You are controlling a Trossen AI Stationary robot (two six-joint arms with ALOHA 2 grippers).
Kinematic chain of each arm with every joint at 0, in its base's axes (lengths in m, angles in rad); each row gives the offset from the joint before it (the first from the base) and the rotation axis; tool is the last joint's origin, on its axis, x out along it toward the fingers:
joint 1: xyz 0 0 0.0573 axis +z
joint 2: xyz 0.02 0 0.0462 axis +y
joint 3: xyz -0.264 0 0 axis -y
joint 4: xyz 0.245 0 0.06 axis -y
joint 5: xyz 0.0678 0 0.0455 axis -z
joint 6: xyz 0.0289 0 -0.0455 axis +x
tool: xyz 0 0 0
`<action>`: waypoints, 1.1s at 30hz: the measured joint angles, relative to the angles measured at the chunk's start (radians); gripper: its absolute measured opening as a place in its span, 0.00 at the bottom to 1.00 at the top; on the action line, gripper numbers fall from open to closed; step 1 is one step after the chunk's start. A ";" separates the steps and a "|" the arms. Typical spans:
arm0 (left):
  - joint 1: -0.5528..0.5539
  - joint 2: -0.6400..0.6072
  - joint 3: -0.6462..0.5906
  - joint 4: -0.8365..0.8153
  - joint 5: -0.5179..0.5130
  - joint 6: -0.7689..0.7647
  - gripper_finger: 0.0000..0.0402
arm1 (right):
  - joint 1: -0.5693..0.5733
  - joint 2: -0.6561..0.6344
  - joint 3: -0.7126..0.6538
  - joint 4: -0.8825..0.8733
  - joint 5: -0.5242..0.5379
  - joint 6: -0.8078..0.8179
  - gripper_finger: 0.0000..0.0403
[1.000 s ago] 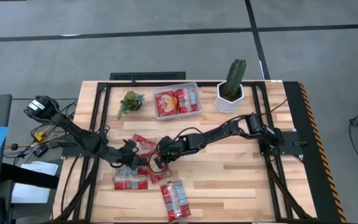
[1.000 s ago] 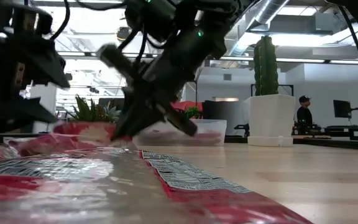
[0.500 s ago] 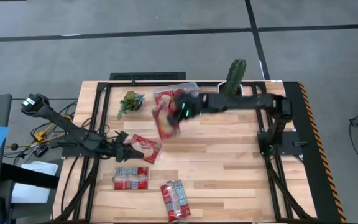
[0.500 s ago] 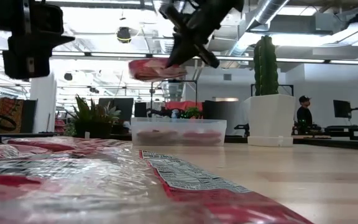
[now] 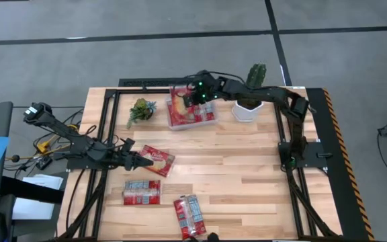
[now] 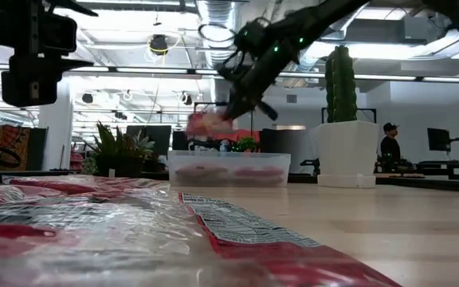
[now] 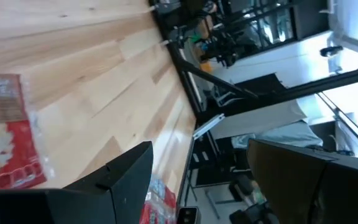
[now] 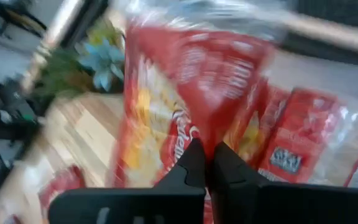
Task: Sort popcorn bags into baskets
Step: Put the red popcorn bag into the transparent bin
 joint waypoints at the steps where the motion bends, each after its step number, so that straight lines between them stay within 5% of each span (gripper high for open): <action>1: 0.000 0.000 0.000 -0.017 -0.001 -0.009 0.62 | 0.001 0.018 0.000 0.012 -0.004 0.000 0.03; 6: 0.000 0.000 0.000 -0.063 -0.002 -0.029 0.62 | 0.007 0.089 0.027 0.029 -0.004 -0.007 0.12; 18: 0.000 0.000 0.000 -0.199 -0.015 -0.048 0.62 | 0.005 0.145 0.172 -0.050 -0.030 -0.026 0.54; 25: 0.000 0.000 0.000 -0.498 -0.001 -0.104 0.62 | 0.124 -0.044 0.202 -0.284 -0.048 -0.172 0.52; 33: 0.000 0.001 0.000 -0.786 -0.076 -0.246 0.62 | 0.370 -0.063 0.197 -0.414 0.165 -0.197 0.44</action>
